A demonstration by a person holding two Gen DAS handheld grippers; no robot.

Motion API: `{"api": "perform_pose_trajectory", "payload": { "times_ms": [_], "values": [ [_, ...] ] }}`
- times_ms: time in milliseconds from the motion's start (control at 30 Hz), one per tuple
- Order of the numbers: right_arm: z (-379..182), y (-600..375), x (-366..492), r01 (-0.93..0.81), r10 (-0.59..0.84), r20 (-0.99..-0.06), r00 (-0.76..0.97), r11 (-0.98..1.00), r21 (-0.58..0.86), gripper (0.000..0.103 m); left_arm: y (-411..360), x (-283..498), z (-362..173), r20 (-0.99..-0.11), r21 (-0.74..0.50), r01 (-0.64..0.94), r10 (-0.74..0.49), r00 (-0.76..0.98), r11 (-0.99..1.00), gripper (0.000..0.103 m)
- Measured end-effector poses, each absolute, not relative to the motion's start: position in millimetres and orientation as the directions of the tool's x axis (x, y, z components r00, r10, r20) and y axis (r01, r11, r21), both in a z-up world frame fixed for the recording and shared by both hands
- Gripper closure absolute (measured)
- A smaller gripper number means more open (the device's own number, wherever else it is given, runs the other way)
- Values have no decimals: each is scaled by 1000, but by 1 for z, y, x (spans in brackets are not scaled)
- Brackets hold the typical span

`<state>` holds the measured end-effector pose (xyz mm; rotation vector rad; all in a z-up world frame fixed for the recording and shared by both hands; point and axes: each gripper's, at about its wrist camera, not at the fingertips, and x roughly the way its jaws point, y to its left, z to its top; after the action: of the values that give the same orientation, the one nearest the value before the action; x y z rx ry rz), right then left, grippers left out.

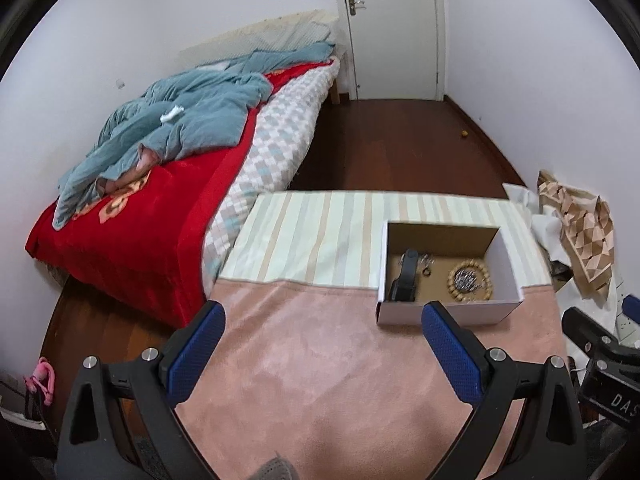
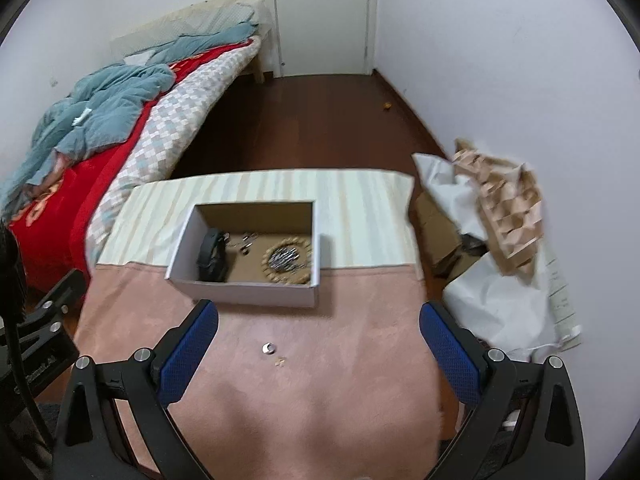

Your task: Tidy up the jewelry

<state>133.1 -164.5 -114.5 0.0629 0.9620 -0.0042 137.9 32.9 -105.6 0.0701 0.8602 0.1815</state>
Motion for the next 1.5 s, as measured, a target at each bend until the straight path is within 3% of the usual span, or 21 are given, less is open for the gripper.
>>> {"api": "perform_pose_trajectory", "payload": {
  "times_ms": [200,333,567,700,767,800,967,1067,1100,1400,1500],
  "values": [
    [-190,-159,136,8,85,-867,491,995,102,3,36,137,-169,-802,234,-154,280,528,960,3],
    [-245,-158,138,19,137,-892,430,987,160,38,43,135,-210,-837,275,-164,320,443,947,3],
    [-275,-144,137,-38,144,-885,443,989,142,52,56,128,-238,-857,299,-179,346,382,937,3],
    [-284,-131,136,-66,123,-888,444,992,105,67,60,128,-239,-856,300,-185,350,380,936,3],
    [-285,-123,134,-81,81,-884,460,996,49,80,62,130,-237,-854,301,-189,352,382,935,3],
    [-286,-120,133,-85,61,-882,468,996,24,94,63,131,-236,-853,301,-191,353,384,934,3],
    [-284,-129,133,-64,71,-884,463,997,47,97,57,135,-233,-856,285,-182,335,393,941,3],
    [-273,-150,132,-3,84,-878,471,996,93,97,41,142,-230,-874,231,-149,272,403,961,3],
    [-270,-157,132,10,86,-877,472,995,103,103,32,146,-229,-882,202,-130,238,407,971,3],
    [-264,-213,132,121,90,-875,475,979,166,103,-55,177,-248,-926,62,73,30,376,995,4],
    [-263,-227,133,149,109,-874,474,968,201,103,-71,184,-256,-932,59,120,11,364,991,17]
  ]
}}
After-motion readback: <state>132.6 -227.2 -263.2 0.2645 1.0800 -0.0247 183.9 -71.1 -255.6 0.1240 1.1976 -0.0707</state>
